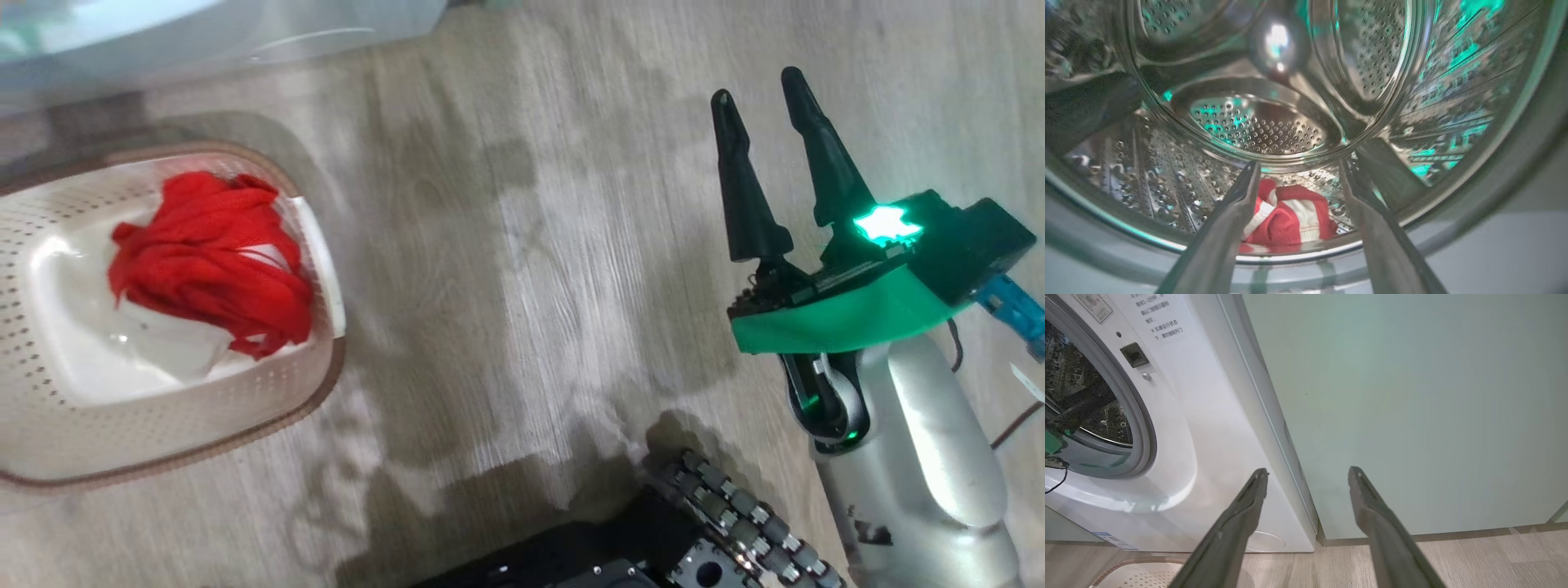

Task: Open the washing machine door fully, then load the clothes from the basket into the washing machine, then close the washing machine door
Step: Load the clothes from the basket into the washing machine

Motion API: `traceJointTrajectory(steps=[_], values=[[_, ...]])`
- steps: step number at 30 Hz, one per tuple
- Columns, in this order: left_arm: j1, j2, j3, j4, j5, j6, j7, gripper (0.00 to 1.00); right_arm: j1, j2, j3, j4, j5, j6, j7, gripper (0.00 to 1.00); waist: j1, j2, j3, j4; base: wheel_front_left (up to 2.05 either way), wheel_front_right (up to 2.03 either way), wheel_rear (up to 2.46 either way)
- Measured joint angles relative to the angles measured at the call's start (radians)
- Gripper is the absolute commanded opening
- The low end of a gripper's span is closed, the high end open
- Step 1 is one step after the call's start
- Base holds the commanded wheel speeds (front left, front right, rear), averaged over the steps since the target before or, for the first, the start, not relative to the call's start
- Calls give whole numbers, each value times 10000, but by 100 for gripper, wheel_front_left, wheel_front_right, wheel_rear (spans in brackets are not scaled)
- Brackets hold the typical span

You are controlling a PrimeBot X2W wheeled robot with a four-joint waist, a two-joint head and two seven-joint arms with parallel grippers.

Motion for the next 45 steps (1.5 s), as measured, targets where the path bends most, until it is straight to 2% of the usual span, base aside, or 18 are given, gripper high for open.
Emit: traceJointTrajectory(steps=[7,17,23,35,45], values=[[2613,-963,378,-2623,215,477,0,100,236,0,-324,278,-370,0,0,100,0,0,-600,518,0,0,0],[5310,-1726,431,-4178,600,732,0,100,376,-4,-593,669,-844,0,0,100,0,0,-1488,1062,0,0,0],[6654,-2288,368,-4539,775,732,2,100,656,-4,-828,974,-1151,0,0,100,0,0,-2222,1406,0,0,0],[8322,-3166,249,-4562,1298,663,21,100,1644,-4,-1227,1204,-1452,0,173,100,-1,0,-3987,2030,0,0,0],[9223,-3331,35,-4184,1607,364,27,100,2680,-2,-1476,825,-1822,0,788,100,-1,0,-5330,2268,0,0,0]])
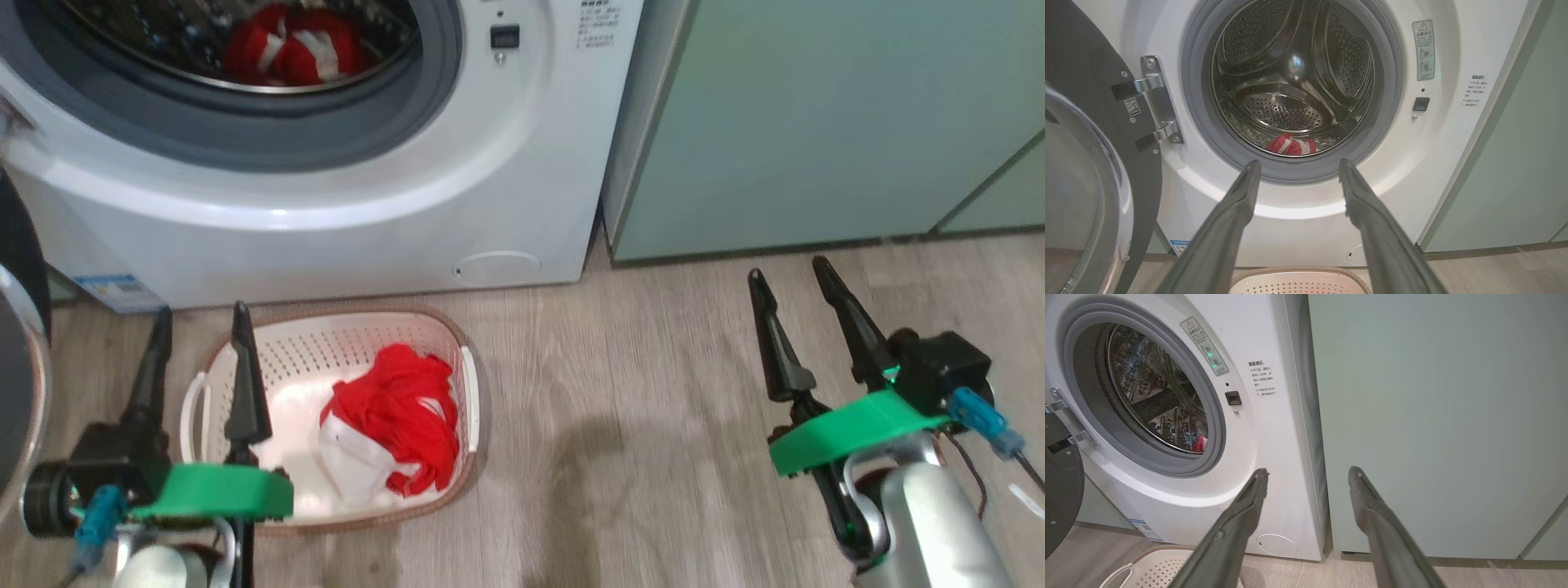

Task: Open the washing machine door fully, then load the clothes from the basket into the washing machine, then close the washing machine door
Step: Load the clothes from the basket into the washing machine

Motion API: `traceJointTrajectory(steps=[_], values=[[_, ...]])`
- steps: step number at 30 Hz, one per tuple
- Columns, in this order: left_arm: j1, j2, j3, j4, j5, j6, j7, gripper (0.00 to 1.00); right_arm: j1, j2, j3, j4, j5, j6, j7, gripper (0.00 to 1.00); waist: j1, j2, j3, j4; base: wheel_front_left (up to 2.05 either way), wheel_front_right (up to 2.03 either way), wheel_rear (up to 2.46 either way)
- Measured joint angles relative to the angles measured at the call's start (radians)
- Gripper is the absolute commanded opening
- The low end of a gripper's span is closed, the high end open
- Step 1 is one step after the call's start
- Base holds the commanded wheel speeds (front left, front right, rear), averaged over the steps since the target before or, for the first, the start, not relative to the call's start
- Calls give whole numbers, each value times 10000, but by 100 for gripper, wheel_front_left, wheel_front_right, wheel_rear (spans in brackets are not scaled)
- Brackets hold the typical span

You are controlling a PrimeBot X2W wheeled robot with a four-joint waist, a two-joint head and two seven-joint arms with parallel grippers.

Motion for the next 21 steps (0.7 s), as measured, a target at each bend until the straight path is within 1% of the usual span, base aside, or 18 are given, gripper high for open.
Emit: traceJointTrajectory(steps=[10,13,21], values=[[853,-10,-105,259,88,-6,0,100,957,2,-171,-621,-98,0,529,100,0,0,-953,3,0,0,0],[1005,0,-186,295,105,-79,4,100,1120,4,-182,-756,-98,0,637,100,0,0,-1139,1,0,0,0],[1204,29,-301,307,159,-81,105,100,1414,6,-180,-1003,-96,0,788,100,0,0,-1363,-9,0,0,0]])
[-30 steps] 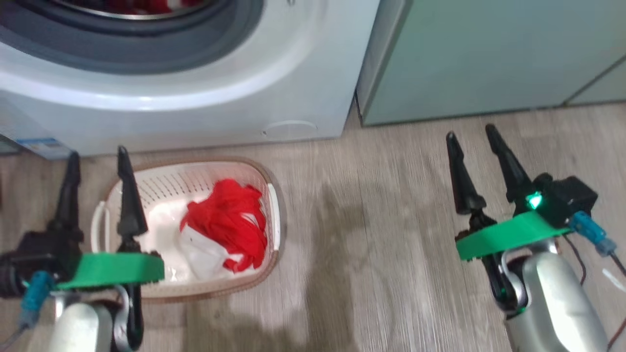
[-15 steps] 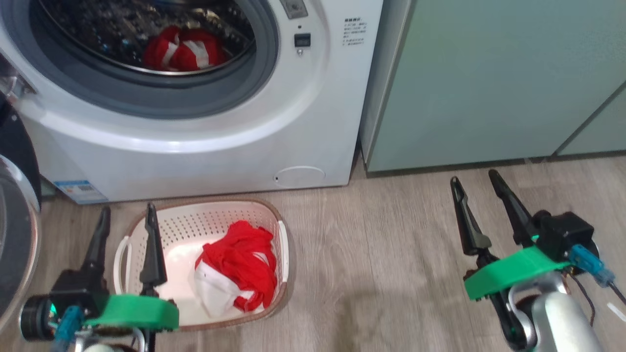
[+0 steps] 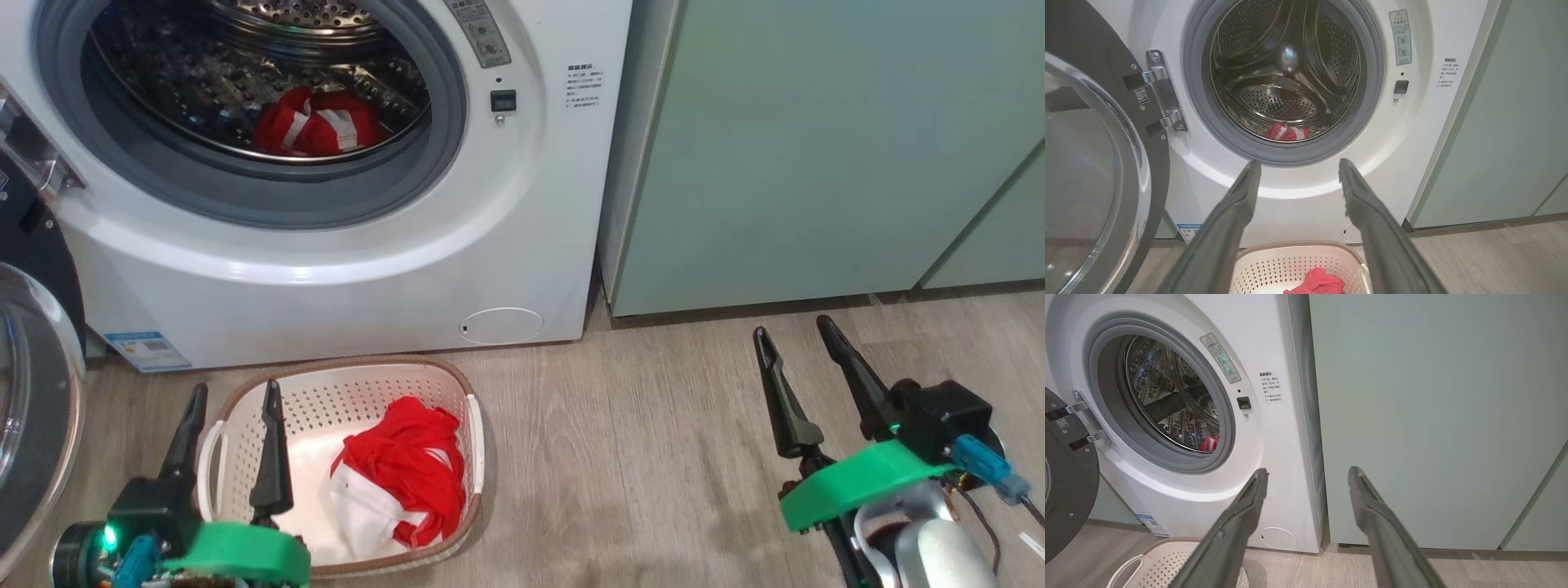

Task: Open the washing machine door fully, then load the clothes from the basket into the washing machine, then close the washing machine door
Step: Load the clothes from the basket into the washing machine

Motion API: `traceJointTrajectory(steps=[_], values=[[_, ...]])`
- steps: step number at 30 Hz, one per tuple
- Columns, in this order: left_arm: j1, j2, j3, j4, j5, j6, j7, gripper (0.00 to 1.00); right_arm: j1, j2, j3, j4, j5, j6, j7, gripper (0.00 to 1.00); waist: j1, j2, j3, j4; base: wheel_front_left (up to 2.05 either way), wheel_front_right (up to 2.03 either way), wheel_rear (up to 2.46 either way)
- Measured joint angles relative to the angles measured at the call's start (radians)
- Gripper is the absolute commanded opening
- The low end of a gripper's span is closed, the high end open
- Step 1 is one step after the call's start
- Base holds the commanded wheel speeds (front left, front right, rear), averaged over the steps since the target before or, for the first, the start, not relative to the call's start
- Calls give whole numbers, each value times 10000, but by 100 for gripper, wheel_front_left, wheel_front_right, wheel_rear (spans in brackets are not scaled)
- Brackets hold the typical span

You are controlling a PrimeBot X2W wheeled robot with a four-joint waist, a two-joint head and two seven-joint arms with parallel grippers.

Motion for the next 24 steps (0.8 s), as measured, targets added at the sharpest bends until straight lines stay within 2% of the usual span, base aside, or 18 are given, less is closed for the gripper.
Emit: traceJointTrajectory(steps=[24], values=[[-1,52,-63,17,-96,15,88,100,14,2,10,-61,31,0,27,100,0,0,-45,100,0,0,0]])
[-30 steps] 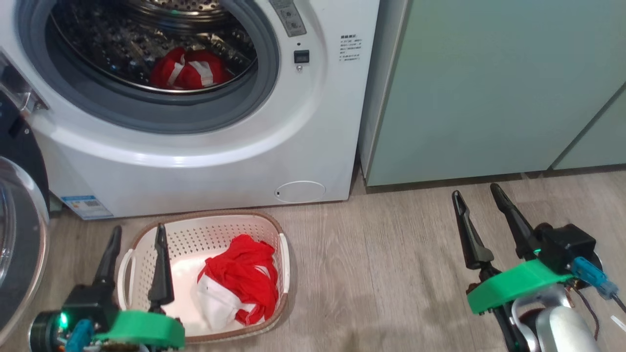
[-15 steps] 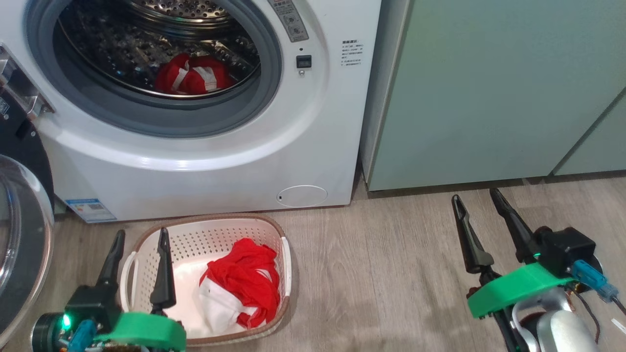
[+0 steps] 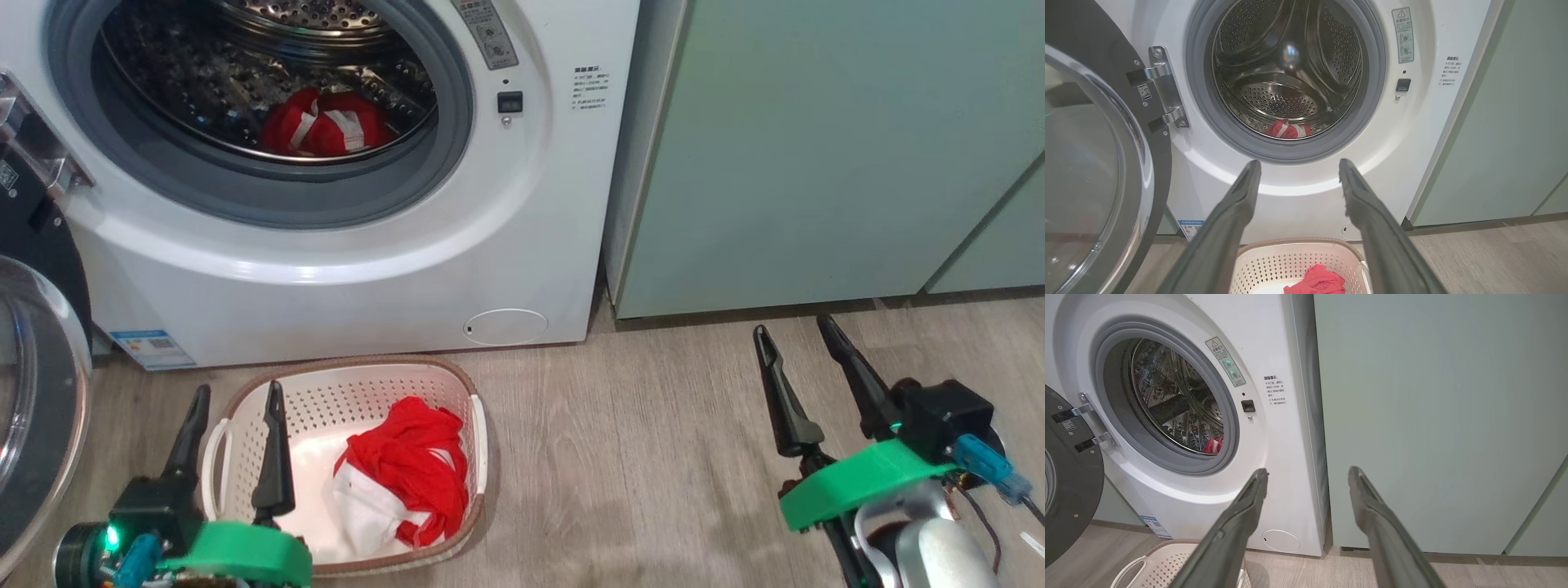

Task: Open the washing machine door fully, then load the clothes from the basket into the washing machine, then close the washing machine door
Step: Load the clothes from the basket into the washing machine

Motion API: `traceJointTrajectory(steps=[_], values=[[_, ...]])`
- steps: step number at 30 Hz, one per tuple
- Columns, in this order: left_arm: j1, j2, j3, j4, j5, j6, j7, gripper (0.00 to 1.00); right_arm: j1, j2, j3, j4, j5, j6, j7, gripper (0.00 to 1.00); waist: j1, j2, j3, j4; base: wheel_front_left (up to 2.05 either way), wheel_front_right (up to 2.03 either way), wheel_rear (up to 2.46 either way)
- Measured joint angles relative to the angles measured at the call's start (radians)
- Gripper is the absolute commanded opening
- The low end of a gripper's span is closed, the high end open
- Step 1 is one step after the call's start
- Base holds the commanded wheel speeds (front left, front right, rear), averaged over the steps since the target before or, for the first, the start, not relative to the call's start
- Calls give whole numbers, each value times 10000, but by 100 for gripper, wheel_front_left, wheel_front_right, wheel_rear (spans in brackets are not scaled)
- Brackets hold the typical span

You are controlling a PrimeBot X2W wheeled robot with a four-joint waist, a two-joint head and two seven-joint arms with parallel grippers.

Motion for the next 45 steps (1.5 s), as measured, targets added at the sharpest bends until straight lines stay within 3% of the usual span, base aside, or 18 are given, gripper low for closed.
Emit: traceJointTrajectory(steps=[8,15,24,35,45], values=[[-237,6,-19,320,-173,0,-2,100,-13,2,0,-96,73,0,-2,100,0,0,314,37,0,0,0],[-2003,-48,13,1735,-437,-121,-31,100,-402,4,121,-380,69,0,17,100,1,0,1221,24,0,0,0],[-4335,-247,-15,4792,-623,-736,-104,100,-1503,4,491,-562,67,0,-48,100,3,0,2818,-109,0,0,0],[-6962,-330,-132,9181,-978,-1839,-96,100,-2815,0,1034,-454,263,0,-600,100,5,-1,5131,-635,0,0,0],[-9045,368,-173,11534,-1331,-2401,729,100,-3713,-6,1720,-153,665,0,-1099,100,3,-1,7051,-1338,0,0,0]])
